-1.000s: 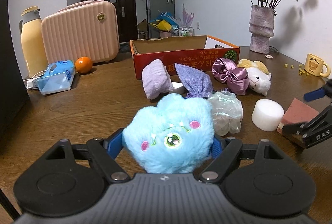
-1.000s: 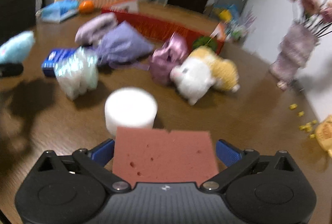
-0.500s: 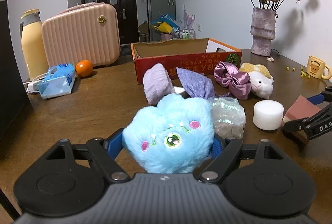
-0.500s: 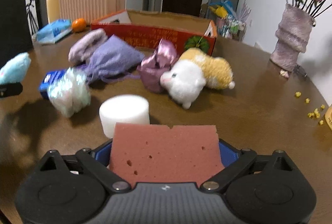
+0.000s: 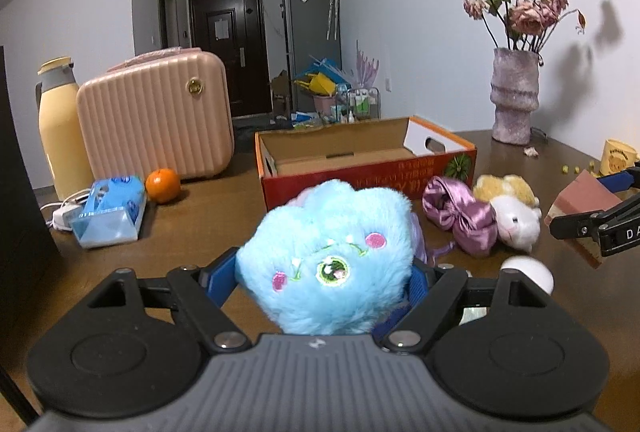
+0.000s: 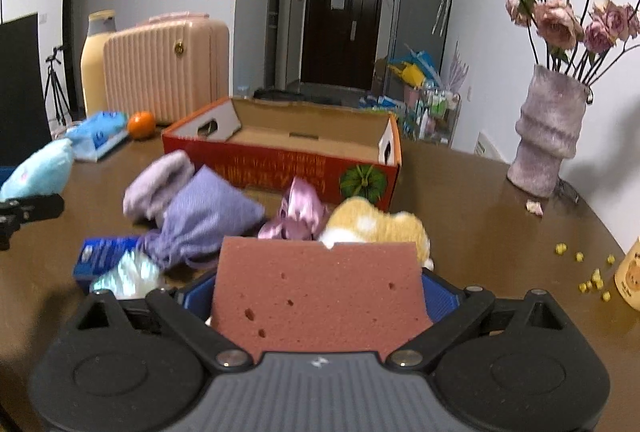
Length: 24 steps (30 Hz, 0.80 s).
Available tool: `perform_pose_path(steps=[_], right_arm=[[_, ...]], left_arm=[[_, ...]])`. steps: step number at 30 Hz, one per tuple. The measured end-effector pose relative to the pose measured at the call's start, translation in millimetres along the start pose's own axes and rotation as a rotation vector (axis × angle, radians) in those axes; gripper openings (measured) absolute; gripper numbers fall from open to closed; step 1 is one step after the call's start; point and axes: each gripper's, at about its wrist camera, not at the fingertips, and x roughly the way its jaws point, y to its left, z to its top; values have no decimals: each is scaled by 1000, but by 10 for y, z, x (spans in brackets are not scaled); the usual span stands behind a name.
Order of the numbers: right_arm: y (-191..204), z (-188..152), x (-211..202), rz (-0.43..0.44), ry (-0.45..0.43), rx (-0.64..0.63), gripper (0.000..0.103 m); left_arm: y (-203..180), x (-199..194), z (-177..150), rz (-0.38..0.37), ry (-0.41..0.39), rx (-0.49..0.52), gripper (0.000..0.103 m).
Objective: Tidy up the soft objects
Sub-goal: 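Carry blue plush and pink sponge with both grippers over the cardboard box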
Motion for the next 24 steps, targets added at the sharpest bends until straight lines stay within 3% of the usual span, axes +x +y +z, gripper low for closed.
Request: perform_pose_path(steps=[24], right_arm=[[51,964,584,33,-189,92,99]], left_arm=[[50,800,734,-8,-69,-80,81]])
